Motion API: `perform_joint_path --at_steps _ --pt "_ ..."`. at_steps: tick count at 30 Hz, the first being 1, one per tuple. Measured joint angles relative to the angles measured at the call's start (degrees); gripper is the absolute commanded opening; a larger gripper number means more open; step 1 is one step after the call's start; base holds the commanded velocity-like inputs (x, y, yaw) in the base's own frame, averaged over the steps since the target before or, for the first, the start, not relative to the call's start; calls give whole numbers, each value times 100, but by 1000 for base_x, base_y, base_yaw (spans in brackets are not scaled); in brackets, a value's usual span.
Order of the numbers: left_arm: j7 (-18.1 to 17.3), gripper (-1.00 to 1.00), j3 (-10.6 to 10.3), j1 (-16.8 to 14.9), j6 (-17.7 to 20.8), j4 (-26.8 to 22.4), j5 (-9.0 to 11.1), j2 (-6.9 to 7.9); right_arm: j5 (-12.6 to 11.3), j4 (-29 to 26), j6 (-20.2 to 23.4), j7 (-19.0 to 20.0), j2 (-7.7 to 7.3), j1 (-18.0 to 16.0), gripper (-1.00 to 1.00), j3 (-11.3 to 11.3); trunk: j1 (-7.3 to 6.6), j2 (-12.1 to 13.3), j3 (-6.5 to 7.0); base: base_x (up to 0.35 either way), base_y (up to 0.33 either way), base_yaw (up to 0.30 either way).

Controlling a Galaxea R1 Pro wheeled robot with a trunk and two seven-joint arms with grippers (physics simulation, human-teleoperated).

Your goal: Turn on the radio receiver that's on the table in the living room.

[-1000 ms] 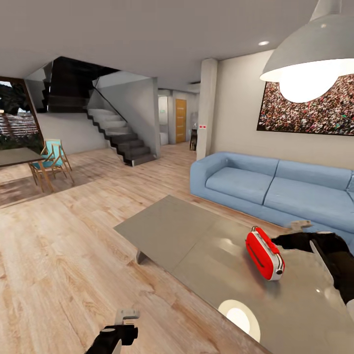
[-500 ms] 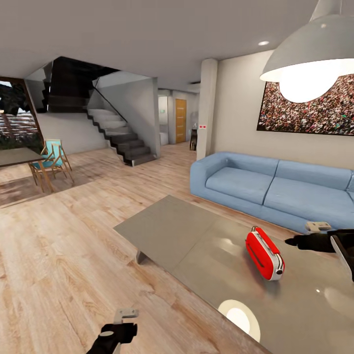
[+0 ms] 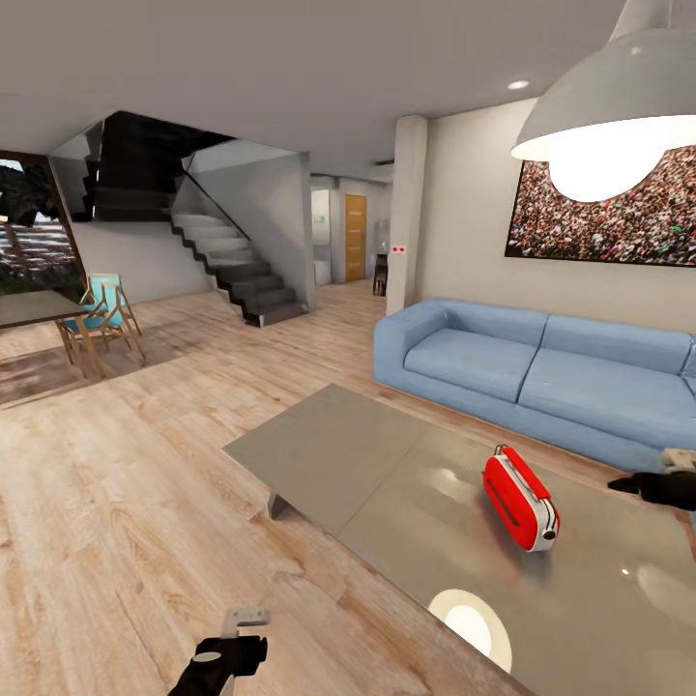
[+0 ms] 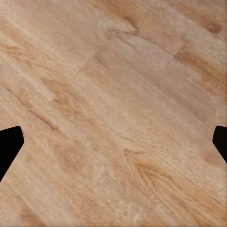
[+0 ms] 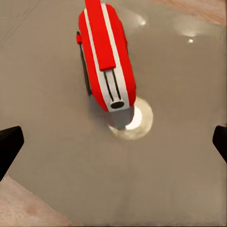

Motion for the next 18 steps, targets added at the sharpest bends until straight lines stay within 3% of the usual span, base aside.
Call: perform_joint_path --at_steps 4,6,13,15,18 --pt "2 100 -6 -1 -3 3 4 24 2 72 3 170 -4 -2 100 761 0 0 0 0 0 0" --pt "-1 100 -7 -1 -5 1 3 29 -2 37 -2 183 0 -3 100 908 0 0 0 0 0 0" --pt "-3 100 -7 0 -7 6 2 33 -11 -186 -6 202 55 -5 100 1092 0 0 0 36 0 0" --pt "-4 100 -4 -1 -7 6 1 34 -15 -246 -6 203 175 -4 100 1114 0 0 0 217 0 0" --pt "-1 100 0 0 -7 6 0 36 -7 -261 -13 203 220 -4 100 1134 0 0 0 278 0 0"
